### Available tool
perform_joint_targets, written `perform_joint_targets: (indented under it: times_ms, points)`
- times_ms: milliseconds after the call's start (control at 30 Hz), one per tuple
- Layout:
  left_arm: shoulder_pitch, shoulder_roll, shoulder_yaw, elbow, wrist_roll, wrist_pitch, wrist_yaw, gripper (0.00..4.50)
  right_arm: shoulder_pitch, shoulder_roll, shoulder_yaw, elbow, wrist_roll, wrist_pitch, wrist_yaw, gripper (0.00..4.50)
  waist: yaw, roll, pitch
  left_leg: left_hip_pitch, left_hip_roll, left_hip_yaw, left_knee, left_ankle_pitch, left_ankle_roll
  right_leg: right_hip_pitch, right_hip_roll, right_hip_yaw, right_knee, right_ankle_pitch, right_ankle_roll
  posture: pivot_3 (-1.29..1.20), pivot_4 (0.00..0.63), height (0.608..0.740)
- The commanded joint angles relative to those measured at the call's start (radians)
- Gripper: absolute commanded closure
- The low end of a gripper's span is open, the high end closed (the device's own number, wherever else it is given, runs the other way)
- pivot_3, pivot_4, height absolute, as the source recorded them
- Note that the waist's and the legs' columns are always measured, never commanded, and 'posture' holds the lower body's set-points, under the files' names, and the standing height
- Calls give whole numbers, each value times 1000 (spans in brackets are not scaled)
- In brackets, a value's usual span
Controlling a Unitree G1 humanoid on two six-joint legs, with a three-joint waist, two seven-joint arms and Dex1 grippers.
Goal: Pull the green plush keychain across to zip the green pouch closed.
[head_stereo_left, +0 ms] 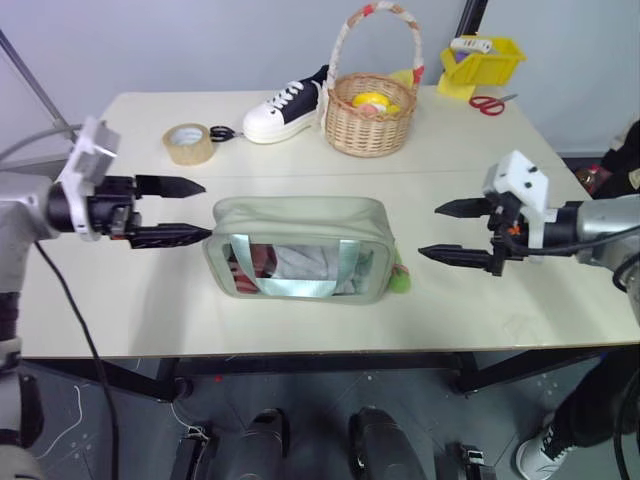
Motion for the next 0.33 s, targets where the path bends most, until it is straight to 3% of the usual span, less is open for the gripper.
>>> perform_joint_targets:
  times_ms: [33,333]
  points:
    - [47,28,93,-13,-26,7,35,10,17,-31,-130,-32,100,-28,59,350,1,0,0,0,0,0,0,0,0,0,0,0,0,0,0,0,150,695]
    - [206,35,154,-69,-59,-21,-7,10,82,-123,-174,-10,144,-72,119,350,2,0,0,1,0,0,0,0,0,3,-2,0,-2,0,0,0,150,695]
